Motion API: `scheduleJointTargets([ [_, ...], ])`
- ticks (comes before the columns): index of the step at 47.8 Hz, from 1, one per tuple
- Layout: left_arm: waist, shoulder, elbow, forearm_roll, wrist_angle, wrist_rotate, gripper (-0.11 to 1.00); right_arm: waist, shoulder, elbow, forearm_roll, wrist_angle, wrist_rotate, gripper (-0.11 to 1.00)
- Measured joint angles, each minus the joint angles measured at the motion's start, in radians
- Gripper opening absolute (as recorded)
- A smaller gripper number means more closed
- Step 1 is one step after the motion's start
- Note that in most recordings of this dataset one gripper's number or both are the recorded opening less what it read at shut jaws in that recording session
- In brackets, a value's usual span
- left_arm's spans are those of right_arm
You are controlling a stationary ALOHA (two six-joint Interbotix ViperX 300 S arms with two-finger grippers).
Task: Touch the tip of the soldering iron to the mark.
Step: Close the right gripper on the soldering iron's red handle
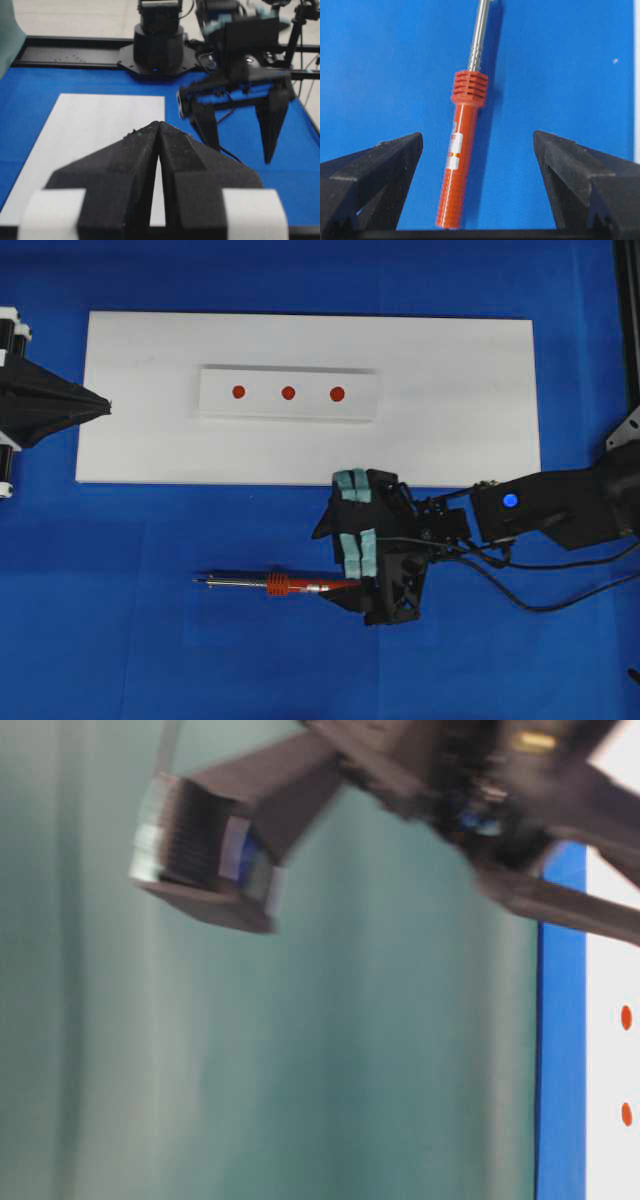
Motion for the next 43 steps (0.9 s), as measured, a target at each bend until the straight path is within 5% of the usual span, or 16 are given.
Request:
scheduleJointTargets([
  [21, 0.000, 0.000, 0.003, 0.000, -0.003, 0.000, 0.00, 0.021, 0.167, -0.011, 0.060, -0.222, 0.003, 0.83],
  [37, 0.002, 0.000, 0.009, 0.000, -0.008, 0.002, 0.00, 0.046, 0.261, -0.048, 0.132, -0.287, -0.005, 0.82],
  [43, 0.000, 0.000, 0.009, 0.000, -0.008, 0.000, 0.00, 0.051, 0.268, -0.054, 0.135, -0.285, -0.008, 0.68],
])
